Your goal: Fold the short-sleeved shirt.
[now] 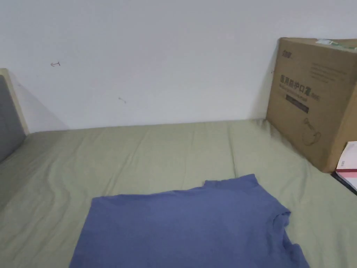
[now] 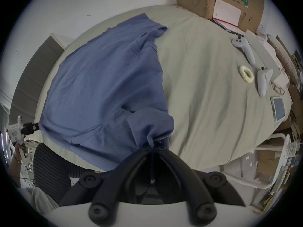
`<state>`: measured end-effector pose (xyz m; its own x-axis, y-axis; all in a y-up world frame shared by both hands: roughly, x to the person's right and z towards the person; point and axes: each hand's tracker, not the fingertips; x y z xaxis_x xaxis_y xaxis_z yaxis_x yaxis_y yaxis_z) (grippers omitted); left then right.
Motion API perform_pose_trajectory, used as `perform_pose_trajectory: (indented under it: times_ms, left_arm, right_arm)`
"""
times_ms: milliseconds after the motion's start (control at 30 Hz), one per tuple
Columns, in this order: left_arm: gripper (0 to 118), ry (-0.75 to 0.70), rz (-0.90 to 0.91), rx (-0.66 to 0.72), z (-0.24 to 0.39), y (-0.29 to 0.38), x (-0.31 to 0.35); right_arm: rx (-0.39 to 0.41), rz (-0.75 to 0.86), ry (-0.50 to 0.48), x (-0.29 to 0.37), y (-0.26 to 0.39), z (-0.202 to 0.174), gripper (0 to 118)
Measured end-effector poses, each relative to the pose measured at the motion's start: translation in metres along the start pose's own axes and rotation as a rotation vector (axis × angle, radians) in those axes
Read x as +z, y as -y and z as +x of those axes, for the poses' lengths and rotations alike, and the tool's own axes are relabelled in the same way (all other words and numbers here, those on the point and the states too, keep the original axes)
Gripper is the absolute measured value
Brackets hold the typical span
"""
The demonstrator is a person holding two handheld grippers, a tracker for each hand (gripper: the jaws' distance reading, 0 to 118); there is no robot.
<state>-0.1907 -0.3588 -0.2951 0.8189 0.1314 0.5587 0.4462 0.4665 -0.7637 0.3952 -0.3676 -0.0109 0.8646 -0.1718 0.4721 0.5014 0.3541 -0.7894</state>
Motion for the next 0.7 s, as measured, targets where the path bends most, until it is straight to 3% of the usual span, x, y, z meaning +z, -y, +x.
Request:
perform_pose_trajectory:
  times_ms: [33,67,133,167,267,300,333,400,567,633,667,700]
  left_arm:
    - [5,-0.002,0.001,0.0,0.0,0.001,0.0]
    - [7,-0.001,0.002,0.001,0.0,0.002,0.0]
    - [37,0.006,0.017,0.022,0.001,0.002,0.004]
    - [59,0.014,0.028,0.039,0.0,0.002,0.007]
    - [85,0.032,0.052,0.089,-0.002,0.001,0.012]
    - [112,0.026,0.058,0.096,0.0,0.001,0.015]
    - [118,0.028,0.078,0.1,0.002,0.001,0.019]
    - [117,0.045,0.124,0.106,0.007,-0.004,0.032]
    - [115,0.119,0.341,0.168,0.029,-0.021,0.075]
    - [88,0.106,0.487,0.166,0.043,-0.024,0.097]
    - [65,0.053,0.579,0.148,0.049,-0.026,0.105]
    - [35,0.011,0.654,0.139,0.057,-0.026,0.114]
  right_arm:
    - [-0.019,0.002,-0.009,-0.002,0.0,0.002,4]
    - [-0.047,0.013,-0.022,-0.003,0.001,0.002,15]
    - [-0.075,0.014,-0.033,-0.003,0.0,0.001,81]
    - [-0.078,0.015,-0.026,-0.002,-0.001,0.002,101]
    - [-0.09,0.065,-0.028,0.007,-0.001,0.0,109]
    - [-0.099,0.077,-0.036,0.012,-0.002,-0.003,109]
    - [-0.108,0.091,-0.041,0.016,-0.003,-0.006,109]
    - [-0.107,0.175,-0.067,0.031,-0.007,-0.016,109]
    - [-0.003,0.51,-0.139,0.101,-0.018,-0.071,109]
    - [0.039,0.663,-0.224,0.124,-0.016,-0.091,107]
    - [0.065,0.73,-0.253,0.135,-0.013,-0.103,105]
    - [0.087,0.805,-0.294,0.143,-0.013,-0.112,92]
